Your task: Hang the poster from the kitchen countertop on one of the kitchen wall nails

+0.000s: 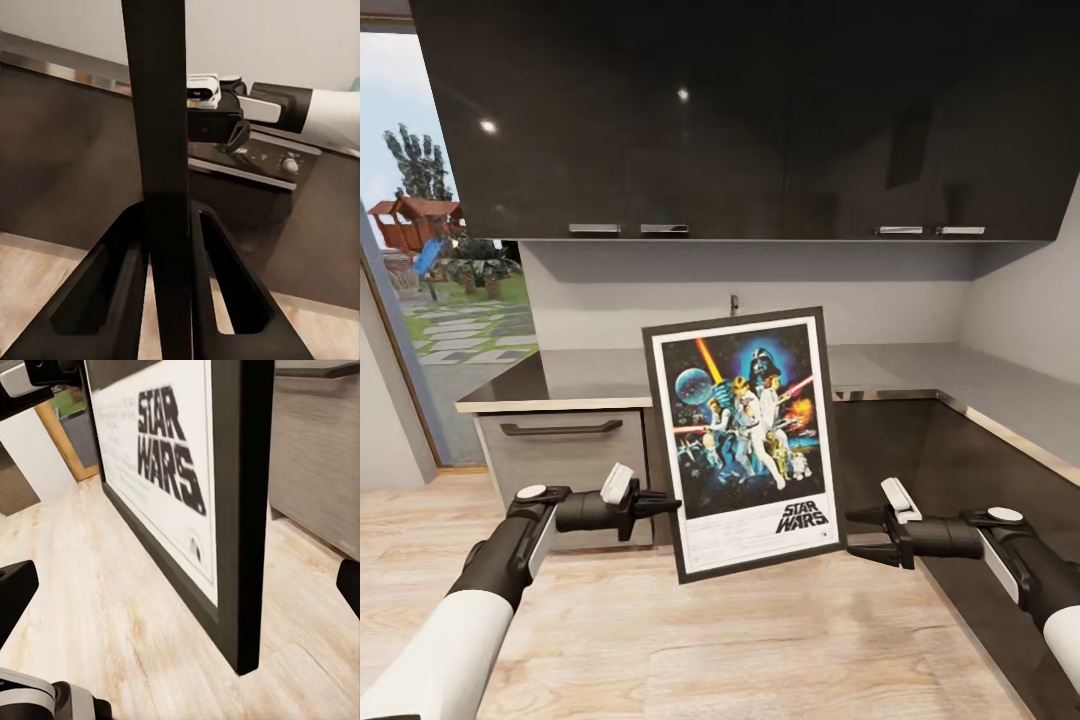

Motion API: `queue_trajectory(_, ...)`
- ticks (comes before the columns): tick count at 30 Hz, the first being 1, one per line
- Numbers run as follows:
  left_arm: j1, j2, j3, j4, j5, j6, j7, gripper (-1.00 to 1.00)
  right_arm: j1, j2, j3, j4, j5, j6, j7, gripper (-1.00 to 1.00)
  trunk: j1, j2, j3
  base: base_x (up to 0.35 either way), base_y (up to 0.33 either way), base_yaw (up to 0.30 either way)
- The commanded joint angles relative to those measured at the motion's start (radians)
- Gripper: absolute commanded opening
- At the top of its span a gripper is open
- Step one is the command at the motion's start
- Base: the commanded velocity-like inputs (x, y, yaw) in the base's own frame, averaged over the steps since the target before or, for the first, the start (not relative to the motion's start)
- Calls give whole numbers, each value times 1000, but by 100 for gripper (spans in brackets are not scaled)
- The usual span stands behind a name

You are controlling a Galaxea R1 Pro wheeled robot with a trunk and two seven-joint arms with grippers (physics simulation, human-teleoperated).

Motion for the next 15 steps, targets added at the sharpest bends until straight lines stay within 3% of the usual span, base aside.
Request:
queue_trajectory(1, -1, 1, 0, -2, 0, 10, -4, -100, -1, -2, 6, 1, -9, 10, 1, 100, 0, -1, -1, 0, 0, 0)
queue_trajectory(15, -1, 3, -8, -7, 0, 10, -4, -100, -1, -1, 6, 2, -5, 10, 1, 100, 0, -1, -1, 0, 0, 0)
